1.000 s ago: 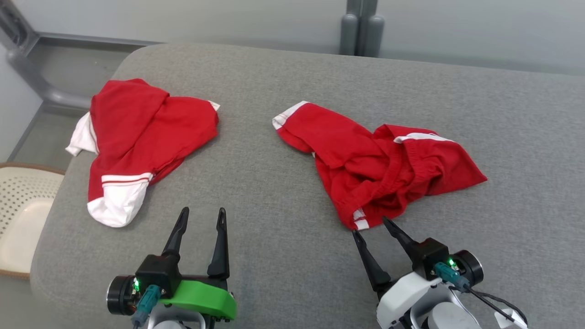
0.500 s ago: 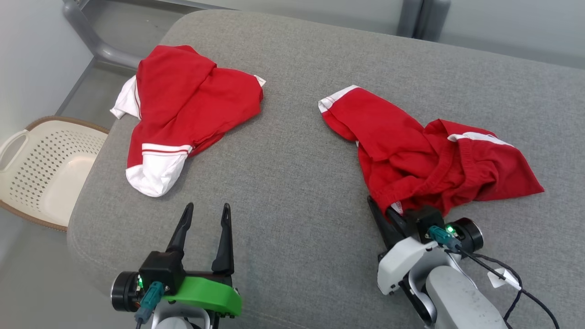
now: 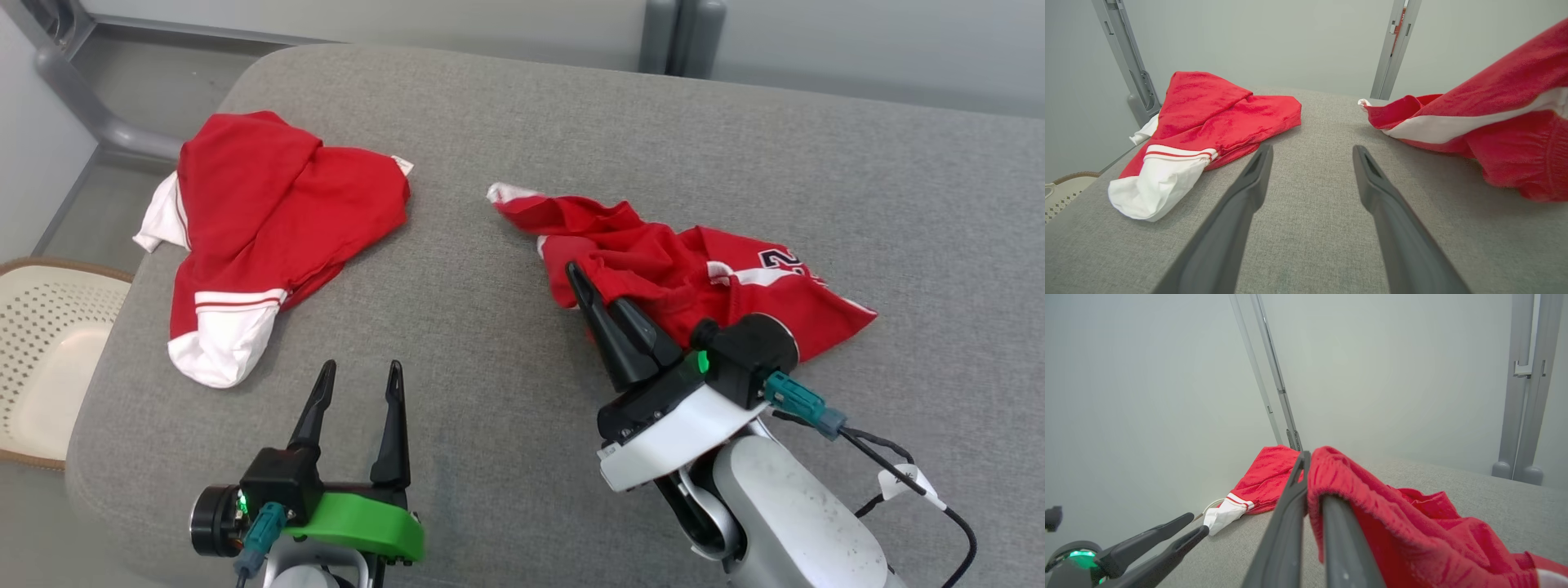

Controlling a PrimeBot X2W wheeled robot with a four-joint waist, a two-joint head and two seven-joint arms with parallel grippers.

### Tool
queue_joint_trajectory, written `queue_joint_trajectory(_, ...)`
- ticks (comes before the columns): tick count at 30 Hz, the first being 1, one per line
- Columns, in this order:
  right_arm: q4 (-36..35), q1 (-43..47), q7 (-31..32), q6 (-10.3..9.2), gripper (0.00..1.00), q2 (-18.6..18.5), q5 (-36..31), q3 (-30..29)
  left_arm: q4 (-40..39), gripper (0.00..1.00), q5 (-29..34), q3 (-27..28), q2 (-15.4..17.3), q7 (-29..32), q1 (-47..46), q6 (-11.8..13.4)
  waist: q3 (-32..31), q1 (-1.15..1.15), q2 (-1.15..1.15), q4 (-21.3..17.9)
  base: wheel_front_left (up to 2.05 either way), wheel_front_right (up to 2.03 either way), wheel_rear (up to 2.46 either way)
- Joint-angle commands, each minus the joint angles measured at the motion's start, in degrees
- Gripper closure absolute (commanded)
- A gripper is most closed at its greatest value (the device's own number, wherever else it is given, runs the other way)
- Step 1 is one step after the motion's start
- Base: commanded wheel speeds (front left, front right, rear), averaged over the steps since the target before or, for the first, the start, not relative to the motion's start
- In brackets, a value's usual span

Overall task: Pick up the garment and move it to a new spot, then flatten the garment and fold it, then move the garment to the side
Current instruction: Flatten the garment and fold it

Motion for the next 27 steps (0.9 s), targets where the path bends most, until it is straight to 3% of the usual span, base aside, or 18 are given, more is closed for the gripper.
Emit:
queue_joint_trajectory(1,-2.3,-1.1,-0.2,0.02,1.0,-0.1,1.1,0.8,0.1,0.0,0.2,0.2,0.1,0.0,0.2,-0.2,-1.7,0.0,0.0,-1.9,0.0,0.0,0.0)
queue_joint_trajectory(8,-6.3,-1.6,-0.2,0.02,1.0,-0.2,5.1,-3.1,-0.1,0.0,0.6,0.8,0.1,0.0,0.9,-0.3,-2.9,0.0,0.0,-3.7,0.0,0.0,0.0)
queue_joint_trajectory(10,-3.9,-1.4,0.2,0.02,1.0,-0.2,3.1,-6.5,-0.1,0.0,0.6,0.7,0.1,0.0,1.1,-0.4,-2.9,0.0,0.0,-4.1,0.0,0.0,0.0)
queue_joint_trajectory(14,2.4,-0.1,1.0,0.02,1.0,-0.2,5.5,-13.2,-0.3,0.0,0.5,0.6,0.1,0.0,0.7,-0.5,-2.2,0.0,0.0,-4.3,0.0,0.0,0.0)
queue_joint_trajectory(20,12.7,-1.6,1.1,0.02,1.0,-4.0,3.6,-22.2,-0.5,0.0,0.5,0.4,0.1,0.0,-0.4,-0.6,-0.6,0.0,0.0,-4.1,0.0,0.0,0.0)
queue_joint_trajectory(27,19.0,-0.8,0.7,0.02,1.0,-7.3,4.2,-26.6,-0.7,0.0,0.6,0.6,0.1,0.0,-0.7,-0.5,0.4,0.0,0.0,-4.3,0.0,0.0,0.0)
